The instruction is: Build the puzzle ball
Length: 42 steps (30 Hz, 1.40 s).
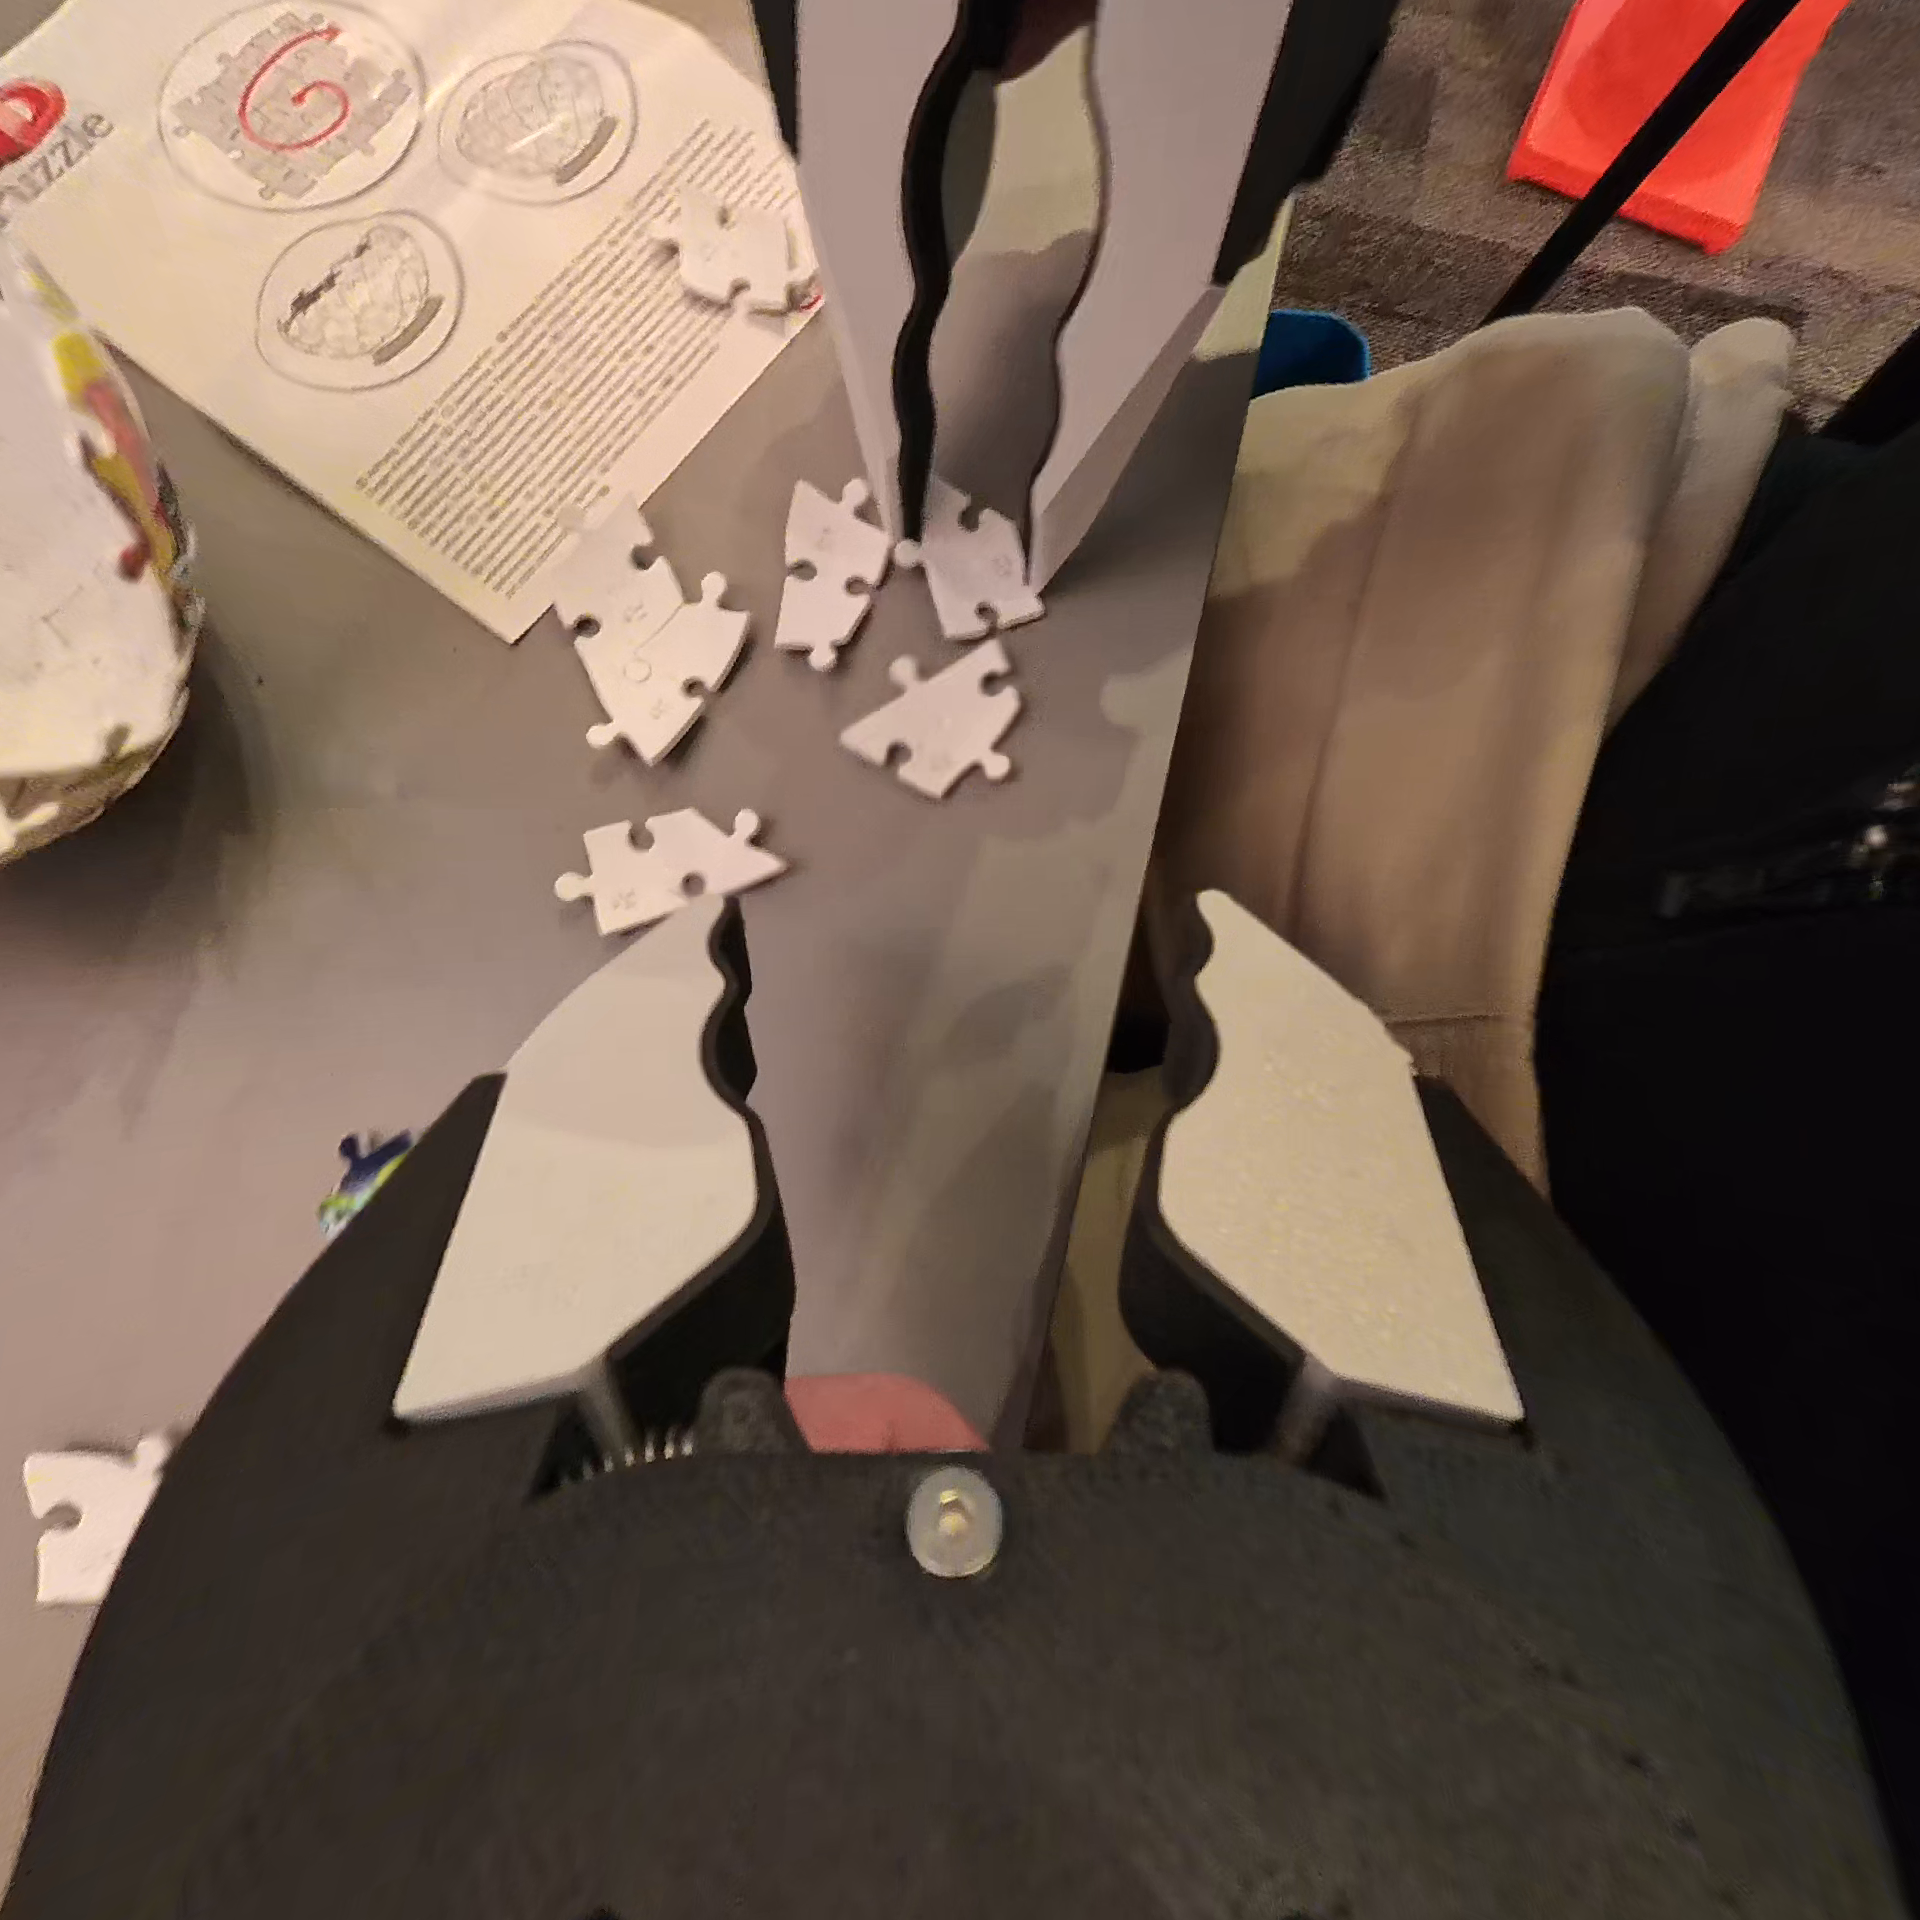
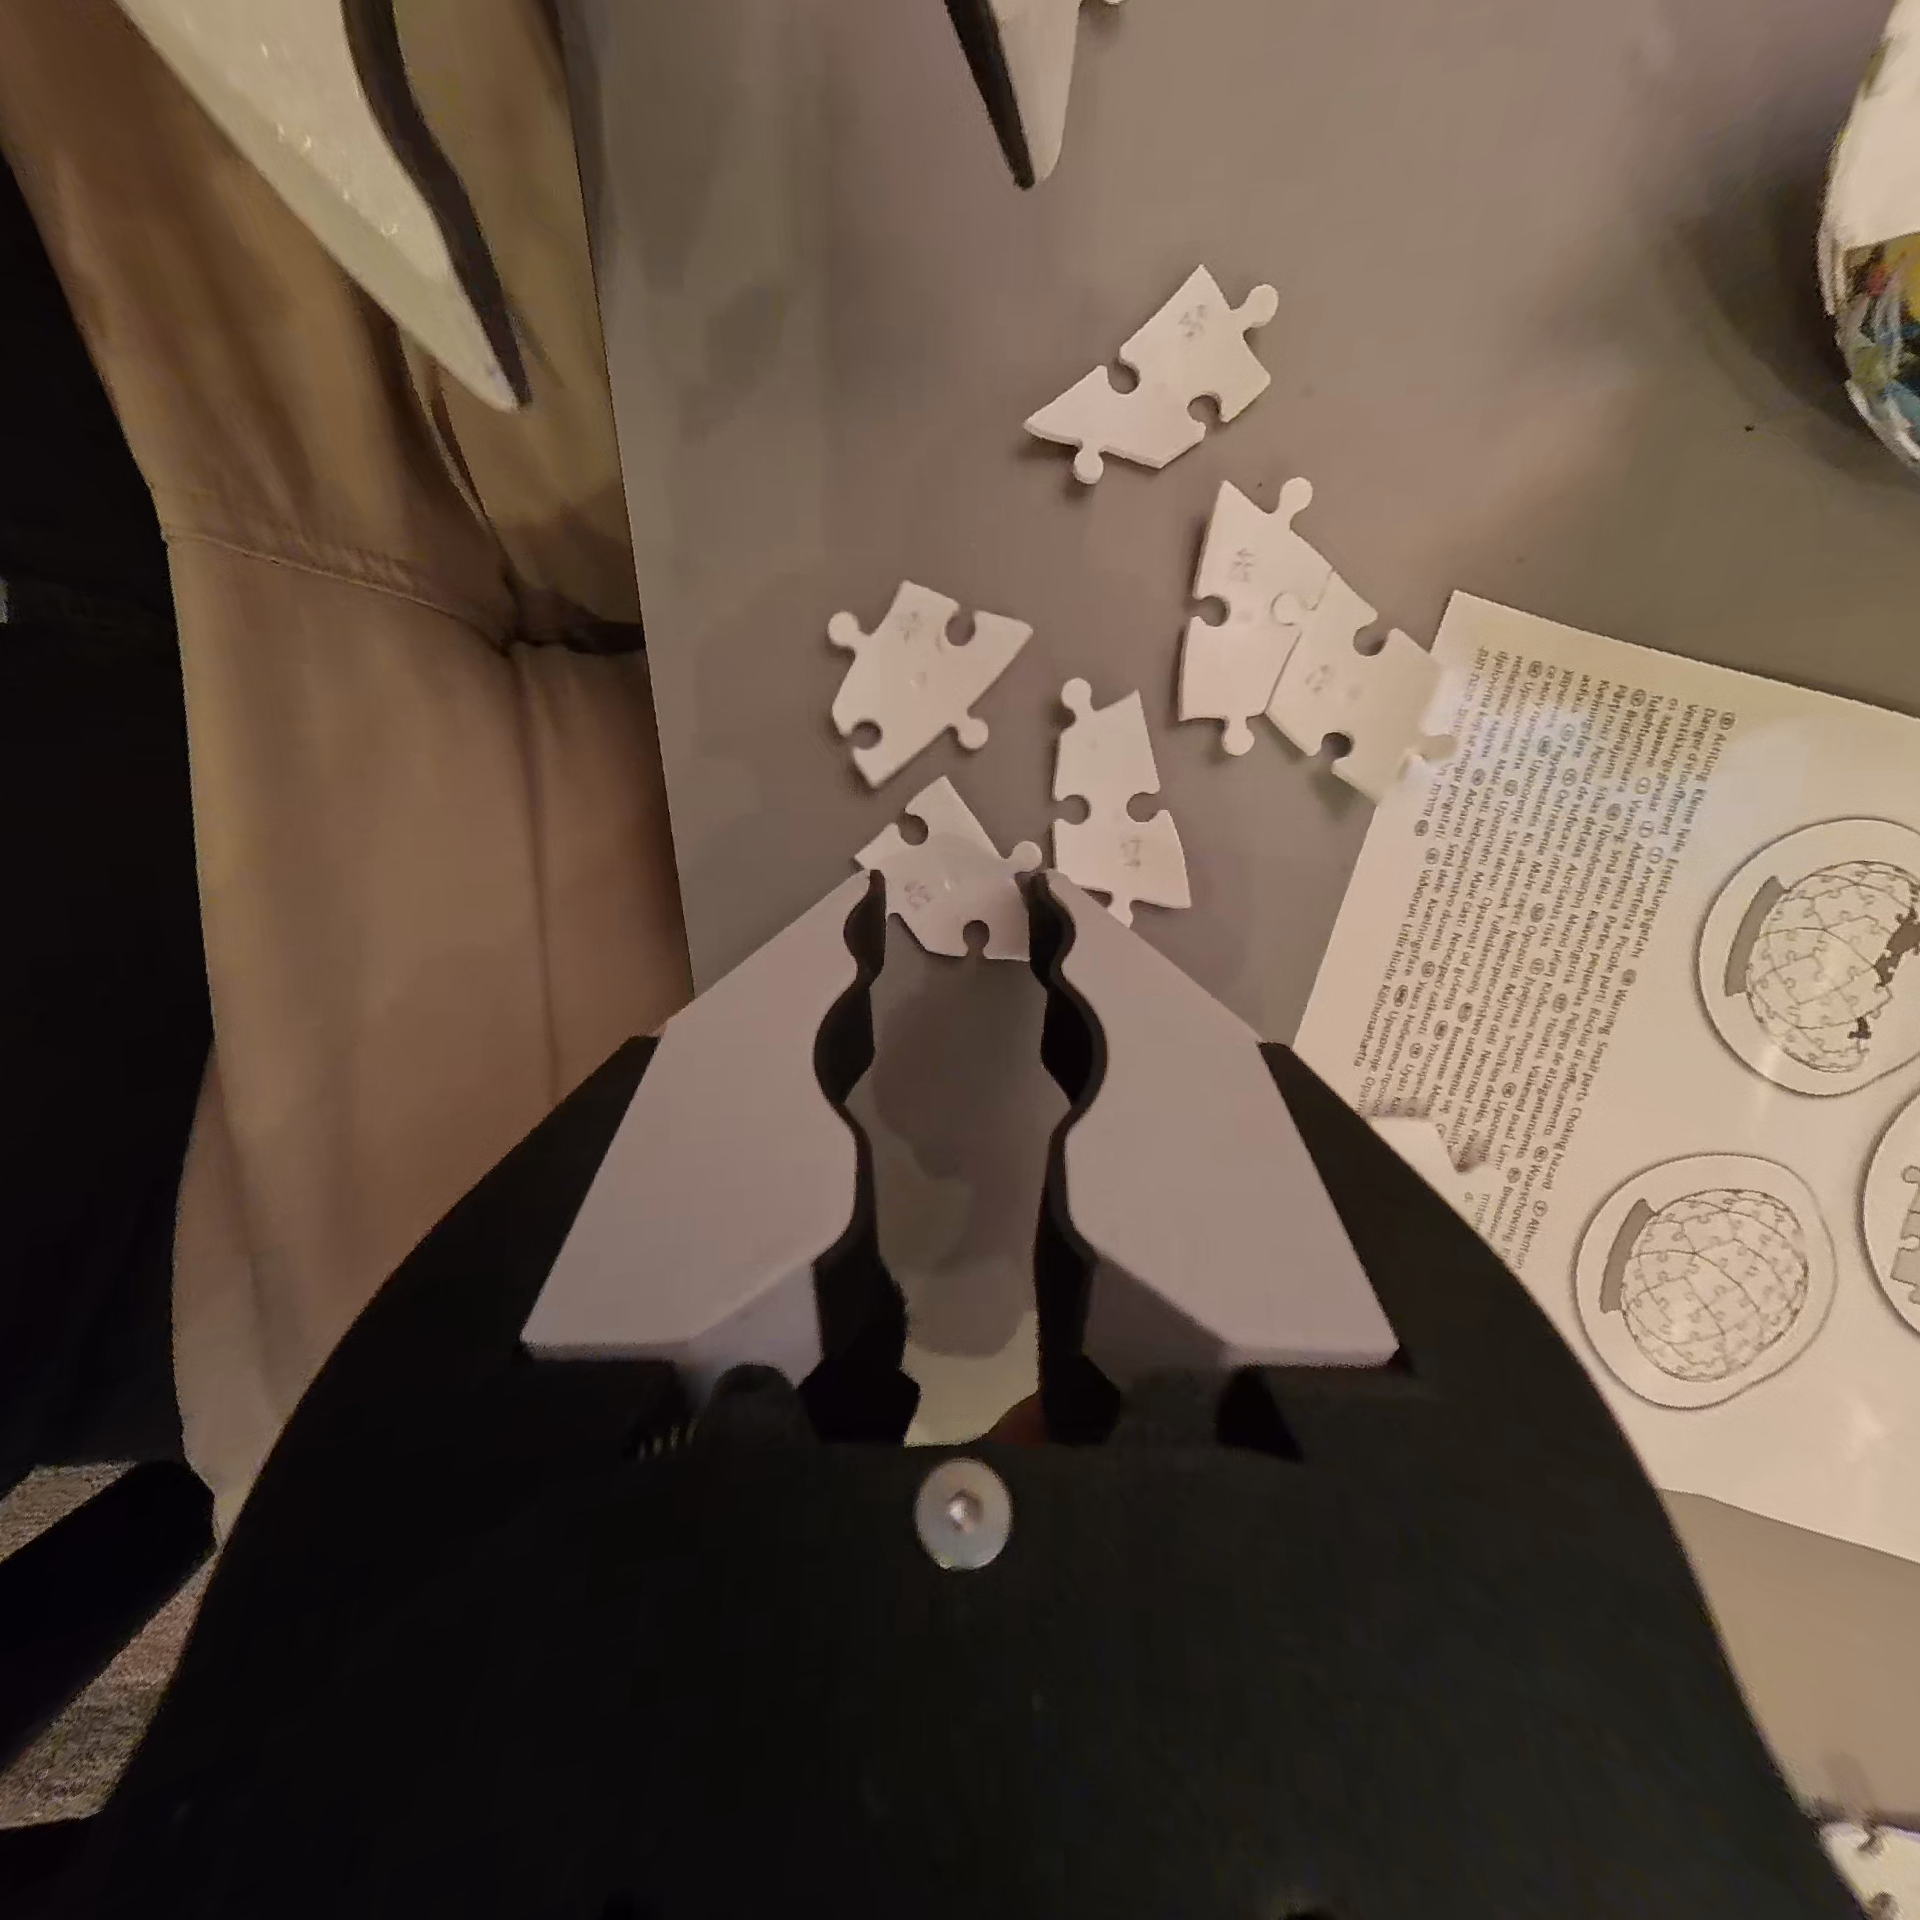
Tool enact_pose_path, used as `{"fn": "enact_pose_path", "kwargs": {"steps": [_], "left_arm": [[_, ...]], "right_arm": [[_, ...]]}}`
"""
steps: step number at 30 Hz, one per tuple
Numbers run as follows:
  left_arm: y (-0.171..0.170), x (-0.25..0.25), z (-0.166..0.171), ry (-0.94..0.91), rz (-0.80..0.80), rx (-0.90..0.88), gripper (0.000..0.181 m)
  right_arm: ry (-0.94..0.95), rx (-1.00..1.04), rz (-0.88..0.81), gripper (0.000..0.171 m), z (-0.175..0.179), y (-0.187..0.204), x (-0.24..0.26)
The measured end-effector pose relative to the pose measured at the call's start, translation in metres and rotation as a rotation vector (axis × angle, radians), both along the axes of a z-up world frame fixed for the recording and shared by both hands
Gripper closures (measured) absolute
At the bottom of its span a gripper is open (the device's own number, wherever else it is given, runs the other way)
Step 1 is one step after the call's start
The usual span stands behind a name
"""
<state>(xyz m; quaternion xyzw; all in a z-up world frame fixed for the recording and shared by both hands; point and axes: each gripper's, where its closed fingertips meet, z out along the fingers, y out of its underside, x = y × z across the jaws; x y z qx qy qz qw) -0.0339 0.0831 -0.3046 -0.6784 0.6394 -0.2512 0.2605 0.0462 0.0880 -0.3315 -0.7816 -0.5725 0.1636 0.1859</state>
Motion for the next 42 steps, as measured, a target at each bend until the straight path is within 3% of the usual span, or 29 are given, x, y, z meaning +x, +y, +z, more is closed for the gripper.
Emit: {"fn": "enact_pose_path", "kwargs": {"steps": [5,11,18,21,26,30,39,42], "left_arm": [[0.009,0.014,-0.01,0.04,-0.008,0.089,0.101],[0.012,0.007,-0.03,0.135,0.013,0.02,0.103],[0.014,-0.013,-0.03,0.194,0.082,-0.055,0.096],[0.023,-0.027,-0.03,0.25,0.103,-0.029,0.096],[0.026,-0.002,-0.011,0.126,0.046,0.041,0.097],[0.023,0.009,-0.018,0.096,-0.027,0.011,0.097],[0.029,-0.007,-0.026,0.192,0.001,-0.056,0.106],[0.04,-0.002,-0.019,0.175,-0.002,0.0,0.102]], "right_arm": [[0.015,0.003,-0.029,0.146,0.0,0.001,0.0],[0.009,0.047,-0.02,0.146,0.0,0.006,-0.015],[0.018,0.093,0.004,0.146,0.001,0.009,-0.036],[0.023,0.112,-0.038,0.146,0.001,0.017,-0.045],[0.041,0.133,-0.153,0.146,0.001,0.033,-0.043],[0.042,0.146,-0.238,0.146,0.002,0.044,-0.038],[0.067,0.119,-0.337,0.146,0.001,0.053,-0.033],[0.076,0.115,-0.358,0.146,0.002,0.055,-0.032]]}}
